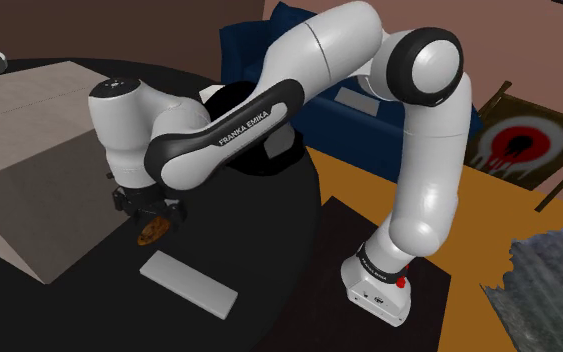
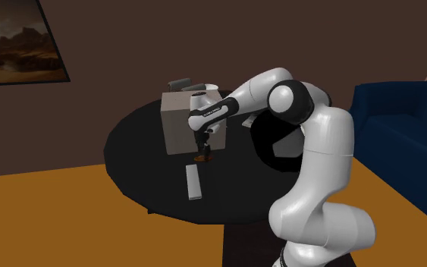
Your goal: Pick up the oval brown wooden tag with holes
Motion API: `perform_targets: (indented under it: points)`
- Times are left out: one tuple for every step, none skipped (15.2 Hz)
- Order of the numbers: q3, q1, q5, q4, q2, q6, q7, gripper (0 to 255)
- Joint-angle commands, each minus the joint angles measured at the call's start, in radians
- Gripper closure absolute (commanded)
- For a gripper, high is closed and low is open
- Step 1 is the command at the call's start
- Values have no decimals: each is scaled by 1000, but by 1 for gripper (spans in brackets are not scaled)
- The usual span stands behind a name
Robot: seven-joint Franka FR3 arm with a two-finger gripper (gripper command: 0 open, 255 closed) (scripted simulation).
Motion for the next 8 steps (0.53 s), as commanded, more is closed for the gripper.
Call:
perform_targets:
  points:
    - [-11, 10, -17, -3, 19, 19, 11, 0]
    - [-14, 12, -21, -5, 24, 24, 13, 0]
    - [-14, 12, -21, -5, 24, 24, 13, 0]
    - [-15, 12, -21, -4, 25, 24, 12, 255]
    - [-14, 11, -20, -5, 24, 24, 12, 255]
    - [-14, 11, -20, -6, 23, 24, 12, 255]
    - [-14, 11, -20, -6, 23, 24, 12, 255]
    - [-14, 10, -20, -7, 23, 24, 12, 255]
